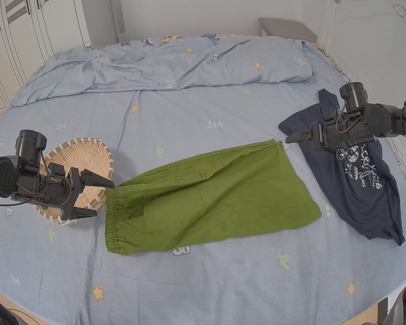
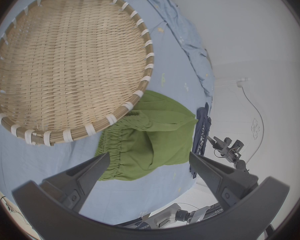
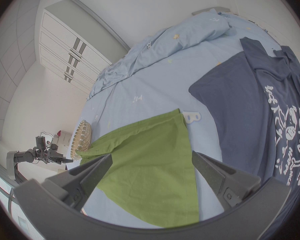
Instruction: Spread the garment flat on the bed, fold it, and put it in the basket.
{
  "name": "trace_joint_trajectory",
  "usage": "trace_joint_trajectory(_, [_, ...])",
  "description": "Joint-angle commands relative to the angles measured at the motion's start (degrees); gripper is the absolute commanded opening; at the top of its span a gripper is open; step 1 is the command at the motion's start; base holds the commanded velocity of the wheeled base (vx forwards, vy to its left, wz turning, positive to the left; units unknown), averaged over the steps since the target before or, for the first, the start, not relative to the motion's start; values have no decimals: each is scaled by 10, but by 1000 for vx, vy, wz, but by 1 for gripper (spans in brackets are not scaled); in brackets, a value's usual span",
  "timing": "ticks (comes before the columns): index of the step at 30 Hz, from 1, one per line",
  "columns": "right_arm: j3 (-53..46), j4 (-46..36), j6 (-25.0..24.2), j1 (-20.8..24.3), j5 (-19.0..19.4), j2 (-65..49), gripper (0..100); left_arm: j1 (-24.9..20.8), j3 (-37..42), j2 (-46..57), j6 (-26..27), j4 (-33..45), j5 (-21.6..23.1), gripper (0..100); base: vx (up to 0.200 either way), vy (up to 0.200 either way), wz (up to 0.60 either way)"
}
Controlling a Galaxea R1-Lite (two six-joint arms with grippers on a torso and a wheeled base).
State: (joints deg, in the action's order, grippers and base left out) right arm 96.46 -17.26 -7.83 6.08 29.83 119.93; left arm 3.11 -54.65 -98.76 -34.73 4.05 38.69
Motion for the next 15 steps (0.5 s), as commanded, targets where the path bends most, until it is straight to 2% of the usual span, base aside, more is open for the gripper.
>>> trace_joint_trajectory(1, [-86, 26, -4, -5, 1, -59, 100, -41, 8, 69, -4, 1, 2, 100, 0, 0, 0])
trace_joint_trajectory(5, [-202, 93, -10, -11, 2, -124, 100, -130, 10, 73, -3, -5, -2, 100, 0, 0, 0])
trace_joint_trajectory(8, [-270, 145, -23, -13, 6, -158, 100, -160, 3, 30, -2, -47, -6, 100, 0, 0, 0])
trace_joint_trajectory(10, [-328, 195, -34, -20, 11, -185, 100, -185, -8, -31, -1, -106, -34, 100, 0, 0, 0])
trace_joint_trajectory(14, [-364, 252, -37, -27, 15, -200, 100, -224, -33, -110, -1, -163, -137, 100, 0, 0, 0])
trace_joint_trajectory(15, [-364, 252, -37, -27, 15, -200, 100, -224, -33, -110, -1, -163, -137, 100, 0, 0, 0])
